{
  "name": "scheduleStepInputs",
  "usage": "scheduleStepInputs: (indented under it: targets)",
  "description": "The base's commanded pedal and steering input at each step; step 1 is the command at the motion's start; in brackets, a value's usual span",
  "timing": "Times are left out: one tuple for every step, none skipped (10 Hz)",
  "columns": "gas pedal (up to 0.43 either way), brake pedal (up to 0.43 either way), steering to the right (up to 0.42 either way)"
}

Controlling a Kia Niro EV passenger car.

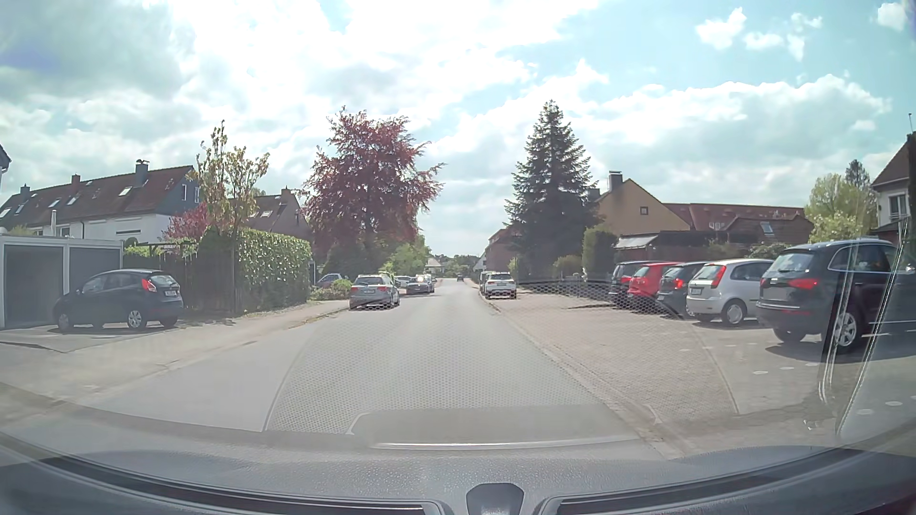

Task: Follow the waypoints while adhering to traffic rules and regulations

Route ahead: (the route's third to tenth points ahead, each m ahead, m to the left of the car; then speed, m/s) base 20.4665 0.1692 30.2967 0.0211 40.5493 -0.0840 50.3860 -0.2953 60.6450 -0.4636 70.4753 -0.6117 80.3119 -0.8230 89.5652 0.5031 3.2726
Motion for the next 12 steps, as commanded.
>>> scheduleStepInputs:
  targets:
    - [0.0,0.098,-0.007]
    - [0.0,0.098,-0.006]
    - [0.0,0.091,-0.005]
    - [0.0,0.091,-0.005]
    - [0.0,0.079,-0.005]
    - [0.0,0.049,-0.004]
    - [0.0,0.03,-0.001]
    - [0.0,0.012,0.0]
    - [0.0,0.0,-0.003]
    - [0.0,0.0,-0.009]
    - [0.0,0.0,-0.012]
    - [0.0,0.0,-0.012]
